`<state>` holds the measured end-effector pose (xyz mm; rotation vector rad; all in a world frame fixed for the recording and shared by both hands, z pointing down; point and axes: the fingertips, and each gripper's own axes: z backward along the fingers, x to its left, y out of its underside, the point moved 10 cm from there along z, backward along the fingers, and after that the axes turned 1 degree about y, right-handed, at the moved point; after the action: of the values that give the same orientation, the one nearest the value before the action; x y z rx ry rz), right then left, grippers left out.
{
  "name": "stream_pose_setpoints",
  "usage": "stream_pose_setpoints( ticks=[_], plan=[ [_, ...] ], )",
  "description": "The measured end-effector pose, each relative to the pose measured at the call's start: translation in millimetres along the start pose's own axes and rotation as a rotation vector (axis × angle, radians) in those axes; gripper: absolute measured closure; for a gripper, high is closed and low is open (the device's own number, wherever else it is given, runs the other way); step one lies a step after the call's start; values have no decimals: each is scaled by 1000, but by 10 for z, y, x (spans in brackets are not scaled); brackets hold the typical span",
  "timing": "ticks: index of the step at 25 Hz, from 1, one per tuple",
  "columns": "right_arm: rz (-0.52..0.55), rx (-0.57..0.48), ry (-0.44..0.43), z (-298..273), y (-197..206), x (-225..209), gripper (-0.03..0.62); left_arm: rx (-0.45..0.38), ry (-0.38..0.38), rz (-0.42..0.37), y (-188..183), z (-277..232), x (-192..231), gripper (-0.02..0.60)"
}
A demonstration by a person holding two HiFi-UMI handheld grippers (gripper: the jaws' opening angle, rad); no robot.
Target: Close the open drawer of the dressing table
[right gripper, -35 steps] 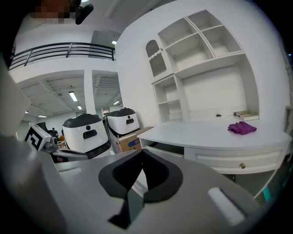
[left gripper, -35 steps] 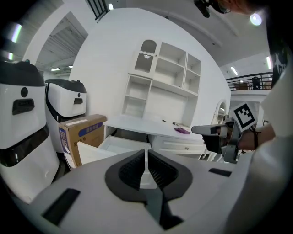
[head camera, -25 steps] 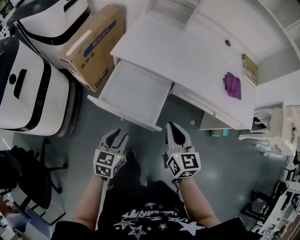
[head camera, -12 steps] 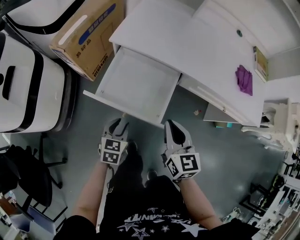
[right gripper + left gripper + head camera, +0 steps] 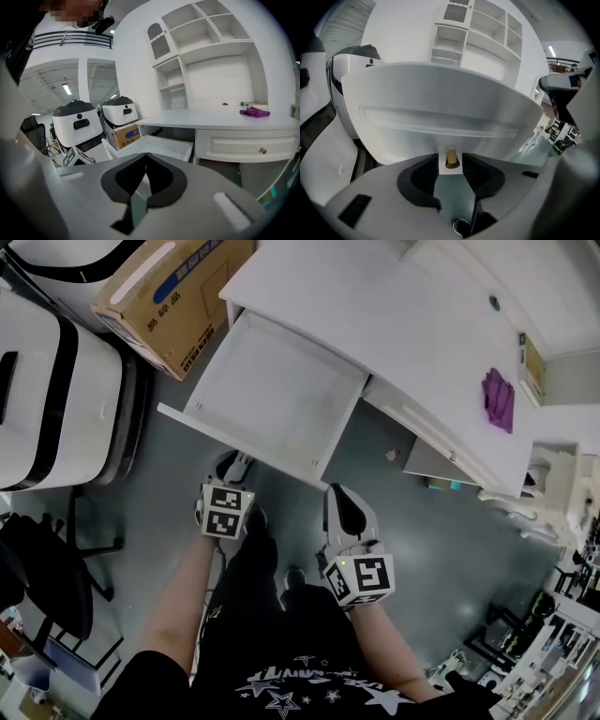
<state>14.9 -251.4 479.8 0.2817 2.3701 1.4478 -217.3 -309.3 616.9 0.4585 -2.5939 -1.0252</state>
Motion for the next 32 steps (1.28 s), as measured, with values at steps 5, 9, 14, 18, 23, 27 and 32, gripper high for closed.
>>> stream_pose_setpoints(
  ticks=[5, 9, 14, 18, 23, 27, 32],
  plan=[
    [1, 17, 2, -11, 8, 19, 591, 18, 11, -13, -34, -55, 18, 458],
    [0, 6, 9, -65, -23, 16, 591, 41, 42, -9, -111, -117, 22, 491],
    [-26, -15, 44, -115, -62, -8, 591, 59, 46, -30, -267, -245, 57, 491],
    [-20, -33, 27, -116, -116, -87, 591, 72, 36, 10, -327, -328, 52, 492],
    [-10, -22, -17, -246, -54, -309, 591, 49, -15, 32, -472, -451, 23, 492],
    [9, 7, -85, -451, 19, -477, 591, 26, -14, 41, -589, -567, 20, 492],
    [-8, 51, -141, -734, 161, -696, 591, 0, -17, 41, -758, -735, 35, 492]
  ],
)
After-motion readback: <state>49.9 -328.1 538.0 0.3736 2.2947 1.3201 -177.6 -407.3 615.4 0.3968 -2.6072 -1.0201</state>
